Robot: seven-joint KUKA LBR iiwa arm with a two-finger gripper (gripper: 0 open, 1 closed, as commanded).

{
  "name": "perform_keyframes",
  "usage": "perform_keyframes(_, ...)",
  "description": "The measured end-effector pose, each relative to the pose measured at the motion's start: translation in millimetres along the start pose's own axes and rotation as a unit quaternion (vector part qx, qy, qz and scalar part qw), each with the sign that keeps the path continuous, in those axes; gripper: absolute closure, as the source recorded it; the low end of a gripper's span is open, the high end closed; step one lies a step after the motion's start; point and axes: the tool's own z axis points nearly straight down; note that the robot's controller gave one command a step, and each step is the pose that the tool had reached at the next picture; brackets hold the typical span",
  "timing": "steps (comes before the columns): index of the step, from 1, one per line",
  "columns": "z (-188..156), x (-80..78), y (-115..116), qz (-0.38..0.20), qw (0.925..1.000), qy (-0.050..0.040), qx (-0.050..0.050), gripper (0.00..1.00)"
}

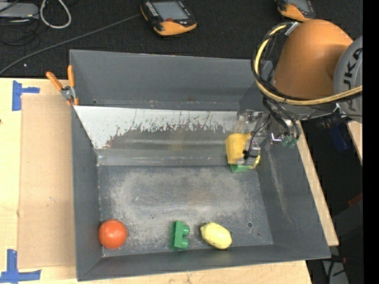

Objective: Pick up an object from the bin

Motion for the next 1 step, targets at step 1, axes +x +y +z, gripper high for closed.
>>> perform_keyframes(1,-5.6,0.0,-10.2,0.002,1.0,0.0057,0.0,1.0)
